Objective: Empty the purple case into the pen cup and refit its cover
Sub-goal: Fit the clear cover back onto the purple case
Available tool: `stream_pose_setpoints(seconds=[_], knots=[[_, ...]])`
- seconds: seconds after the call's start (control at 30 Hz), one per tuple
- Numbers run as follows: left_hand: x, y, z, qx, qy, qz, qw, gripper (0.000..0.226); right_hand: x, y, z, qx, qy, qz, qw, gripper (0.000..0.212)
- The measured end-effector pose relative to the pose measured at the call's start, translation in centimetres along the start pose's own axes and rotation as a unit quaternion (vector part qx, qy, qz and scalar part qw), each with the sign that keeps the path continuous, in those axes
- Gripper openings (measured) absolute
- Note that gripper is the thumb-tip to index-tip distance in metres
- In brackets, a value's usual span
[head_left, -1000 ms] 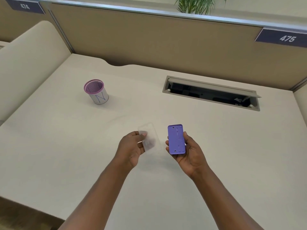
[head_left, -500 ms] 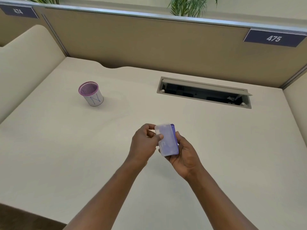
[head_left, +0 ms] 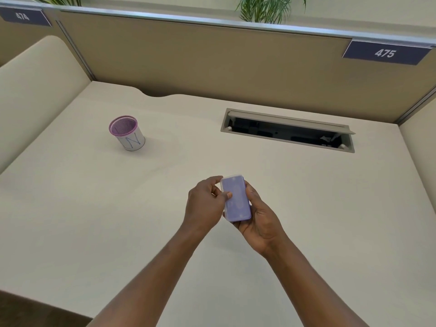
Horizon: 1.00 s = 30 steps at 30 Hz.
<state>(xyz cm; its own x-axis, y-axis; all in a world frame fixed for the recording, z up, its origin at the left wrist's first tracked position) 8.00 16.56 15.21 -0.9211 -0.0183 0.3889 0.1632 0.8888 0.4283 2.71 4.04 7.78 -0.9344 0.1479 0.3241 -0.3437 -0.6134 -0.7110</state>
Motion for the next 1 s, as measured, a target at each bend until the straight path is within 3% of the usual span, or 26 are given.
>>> stream_pose_setpoints(seconds=[0.43,0.6,0.77,1.0], knots=[[-1.4,-0.1,0.9,0.118,0.043,0.1,0.987,0.032,0.2,-0.7,0.3,-0.029,-0.028,0.018,0.999,0.044],[-1.0,0.1,0.4,-0.016,0.014,0.023,0.999,0.042,0.3,-1.1,0.4,-0.031,-0.01,0.011,0.999,0.05],[-0.2,-0.3,-0.6,-0.126,-0.016,-0.032,0.991,0.086,0.1,-1.6,0.5,0.014,0.008,0.012,1.0,0.05],[-0.7,-0.3,-0.6,-0.128,0.001,-0.019,0.992,0.083,0.0,-1.6,0.6,0.03,0.011,0.011,0.999,0.047]])
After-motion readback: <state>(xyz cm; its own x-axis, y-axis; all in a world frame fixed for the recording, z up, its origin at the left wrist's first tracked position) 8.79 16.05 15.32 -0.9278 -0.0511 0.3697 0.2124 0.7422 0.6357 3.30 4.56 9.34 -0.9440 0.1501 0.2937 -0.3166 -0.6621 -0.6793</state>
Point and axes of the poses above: each hand's wrist, its own x-axis away from the middle knuckle, its own y-axis out of the back of the hand, z = x × y, the point moved 9 cm from there along -x, towards the middle knuckle, and after that the axes turned 13 degrees about y, right-handed, at the moved point
